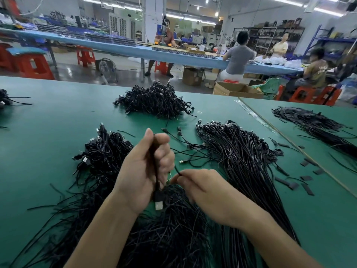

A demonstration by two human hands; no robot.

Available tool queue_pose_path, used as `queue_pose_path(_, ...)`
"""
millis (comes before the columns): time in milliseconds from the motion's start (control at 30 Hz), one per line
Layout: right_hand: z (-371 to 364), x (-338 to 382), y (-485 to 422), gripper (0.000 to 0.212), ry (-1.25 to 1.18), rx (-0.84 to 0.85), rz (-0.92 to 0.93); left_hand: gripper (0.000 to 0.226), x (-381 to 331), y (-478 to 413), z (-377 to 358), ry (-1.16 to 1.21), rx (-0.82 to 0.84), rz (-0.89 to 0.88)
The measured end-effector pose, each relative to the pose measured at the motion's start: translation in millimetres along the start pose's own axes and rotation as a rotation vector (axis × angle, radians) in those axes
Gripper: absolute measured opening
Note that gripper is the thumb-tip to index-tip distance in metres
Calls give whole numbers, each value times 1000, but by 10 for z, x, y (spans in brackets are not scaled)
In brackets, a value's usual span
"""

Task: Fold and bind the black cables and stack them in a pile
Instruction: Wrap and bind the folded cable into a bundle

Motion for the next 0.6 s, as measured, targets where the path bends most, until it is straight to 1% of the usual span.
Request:
queue_pose_path(33, -33, 28, 13, 31, 31, 28, 12, 41, -4, -10, 16, -44, -38, -54)
queue_pose_path(100, -59, 68, 24, 26, 144, 60, 29, 40, 18, -31, 19, -160, -54, -147)
queue_pose_path(167, -11, 124, 30, 24, 219, 47, 64, 40, 31, -33, 31, -374, -74, -233)
queue_pose_path(233, 132, 191, 40, 25, 215, -44, 114, 35, 31, -25, 63, -731, -134, -312)
queue_pose_path(267, 224, 214, 46, 26, 201, -110, 137, 33, 55, -19, 56, -892, -126, -309)
queue_pose_path(300, 313, 228, 52, 24, 181, -174, 155, 35, 101, -9, 29, -1009, -82, -275)
queue_pose_path(333, 392, 239, 59, 22, 153, -228, 168, 40, 162, 1, 1, -1066, -26, -216)
queue_pose_path(367, 453, 241, 65, 19, 115, -264, 178, 46, 219, 15, -23, -1060, 24, -137)
queue_pose_path(467, 542, 221, 62, 21, -62, -310, 210, 58, 303, 61, -48, -855, 111, 120)
queue_pose_path(533, 542, 184, 43, 25, -209, -352, 205, 60, 283, 90, -66, -741, 171, 195)
queue_pose_path(600, 475, 132, 16, 27, -339, -392, 184, 53, 260, 107, -99, -564, 211, 245)
Point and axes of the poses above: each hand's wrist, its own y-axis away from the middle knuckle, its own z-axis out of the back of the hand, x = y × z, the point moved 6 cm from there along -y, towards the middle knuckle, and after that the axes turned 3 degrees about -y, right-handed, at the moved point
